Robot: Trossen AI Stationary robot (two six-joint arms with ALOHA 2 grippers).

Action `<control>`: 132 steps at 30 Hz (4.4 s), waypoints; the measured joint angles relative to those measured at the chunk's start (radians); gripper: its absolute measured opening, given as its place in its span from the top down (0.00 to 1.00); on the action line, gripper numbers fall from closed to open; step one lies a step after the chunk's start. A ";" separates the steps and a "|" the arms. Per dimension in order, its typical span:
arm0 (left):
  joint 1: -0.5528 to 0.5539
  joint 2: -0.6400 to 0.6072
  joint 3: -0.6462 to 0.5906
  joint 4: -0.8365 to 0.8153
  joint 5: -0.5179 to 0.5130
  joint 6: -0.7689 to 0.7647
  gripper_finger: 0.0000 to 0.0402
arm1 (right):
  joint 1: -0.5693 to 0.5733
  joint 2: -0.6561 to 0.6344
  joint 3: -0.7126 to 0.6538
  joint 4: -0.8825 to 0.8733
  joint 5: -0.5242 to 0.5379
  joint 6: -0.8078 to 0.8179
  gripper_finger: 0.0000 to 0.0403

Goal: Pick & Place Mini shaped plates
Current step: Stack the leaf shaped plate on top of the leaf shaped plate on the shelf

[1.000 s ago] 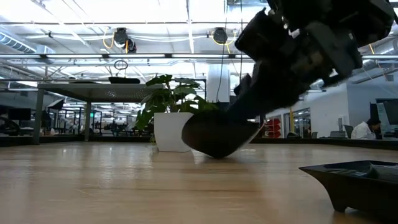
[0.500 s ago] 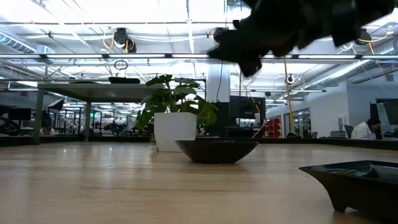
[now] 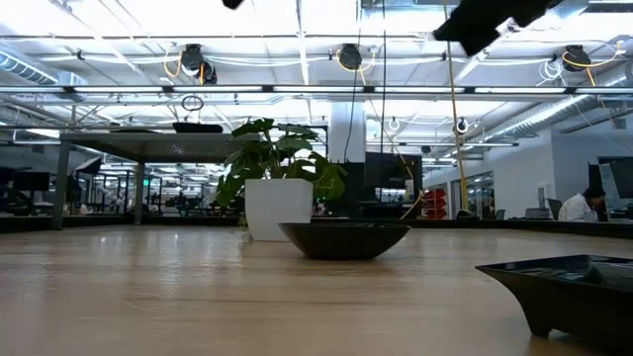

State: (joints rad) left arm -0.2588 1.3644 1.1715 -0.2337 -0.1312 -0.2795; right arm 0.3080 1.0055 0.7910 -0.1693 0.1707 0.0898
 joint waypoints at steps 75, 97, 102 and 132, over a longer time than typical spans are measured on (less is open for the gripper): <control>-0.116 0.596 0.001 0.055 -0.072 0.529 0.44 | 0.002 -0.653 -0.758 0.534 0.273 0.395 0.67; -0.132 0.557 0.116 0.078 -0.075 0.495 0.98 | 0.002 -0.654 -0.758 0.536 0.273 0.396 0.67; -0.132 0.547 0.241 0.076 -0.109 0.575 0.99 | 0.002 -0.654 -0.759 0.535 0.273 0.395 0.67; 0.284 0.398 0.744 -0.782 -0.235 0.763 0.99 | 0.001 -0.652 -0.759 0.536 0.272 0.395 0.67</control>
State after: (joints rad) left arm 0.0247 1.7622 1.9152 -1.0156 -0.3660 0.4837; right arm 0.3092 0.3539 0.0319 0.3662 0.4432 0.4851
